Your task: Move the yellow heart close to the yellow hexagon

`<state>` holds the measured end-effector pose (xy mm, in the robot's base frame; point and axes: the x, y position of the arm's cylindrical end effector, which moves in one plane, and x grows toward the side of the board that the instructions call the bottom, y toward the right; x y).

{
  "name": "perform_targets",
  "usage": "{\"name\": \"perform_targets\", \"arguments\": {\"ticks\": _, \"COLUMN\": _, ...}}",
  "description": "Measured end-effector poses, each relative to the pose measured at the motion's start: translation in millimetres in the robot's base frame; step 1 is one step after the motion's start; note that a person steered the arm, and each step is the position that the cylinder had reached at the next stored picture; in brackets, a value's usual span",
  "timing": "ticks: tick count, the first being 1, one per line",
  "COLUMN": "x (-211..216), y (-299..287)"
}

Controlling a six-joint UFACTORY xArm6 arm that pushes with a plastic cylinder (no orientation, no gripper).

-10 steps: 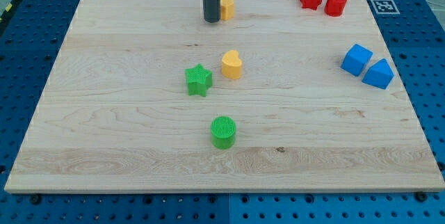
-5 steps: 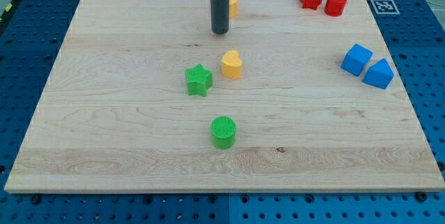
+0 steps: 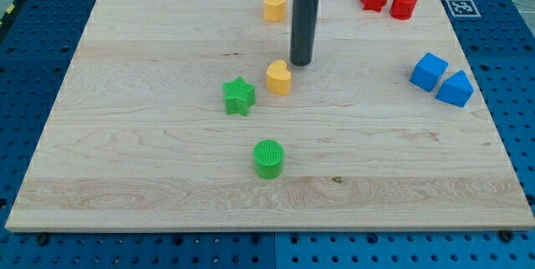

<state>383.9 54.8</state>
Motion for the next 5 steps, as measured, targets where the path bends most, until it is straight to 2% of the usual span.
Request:
{"name": "perform_targets", "arguments": {"ticks": 3, "x": 80, "y": 21}}
{"name": "perform_targets", "arguments": {"ticks": 5, "x": 106, "y": -15}}
